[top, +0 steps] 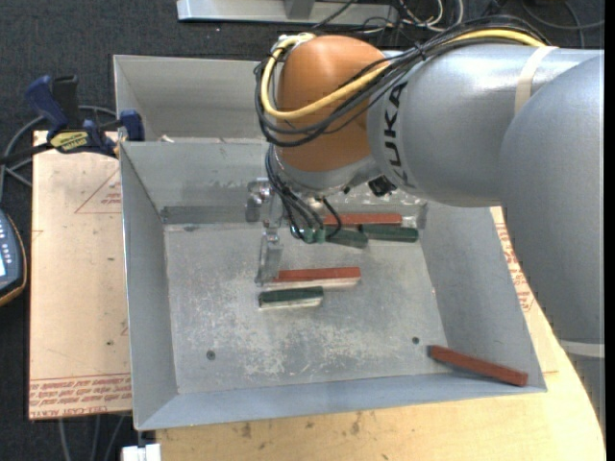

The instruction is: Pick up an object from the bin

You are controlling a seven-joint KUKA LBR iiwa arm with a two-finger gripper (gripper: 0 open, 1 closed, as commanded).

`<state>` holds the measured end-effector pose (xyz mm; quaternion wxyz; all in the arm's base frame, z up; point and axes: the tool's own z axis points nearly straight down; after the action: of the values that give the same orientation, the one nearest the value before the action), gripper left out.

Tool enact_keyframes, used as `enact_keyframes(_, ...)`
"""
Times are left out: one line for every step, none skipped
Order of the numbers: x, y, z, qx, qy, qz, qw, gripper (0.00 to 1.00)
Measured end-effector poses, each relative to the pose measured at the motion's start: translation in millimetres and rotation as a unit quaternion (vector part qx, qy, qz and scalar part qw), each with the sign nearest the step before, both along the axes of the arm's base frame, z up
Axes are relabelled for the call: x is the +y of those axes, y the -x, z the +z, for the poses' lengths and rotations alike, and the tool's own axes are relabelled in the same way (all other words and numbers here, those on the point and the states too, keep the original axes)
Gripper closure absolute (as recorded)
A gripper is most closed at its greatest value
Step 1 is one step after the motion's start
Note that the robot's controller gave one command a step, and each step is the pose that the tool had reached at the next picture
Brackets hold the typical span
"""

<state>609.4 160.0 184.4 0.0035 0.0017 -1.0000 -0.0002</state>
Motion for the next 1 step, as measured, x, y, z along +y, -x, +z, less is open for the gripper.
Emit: enact_keyframes(-63.6, 88.6, -111.6, -0.0057, -0.001, 0.169, 0.9856, 0.00)
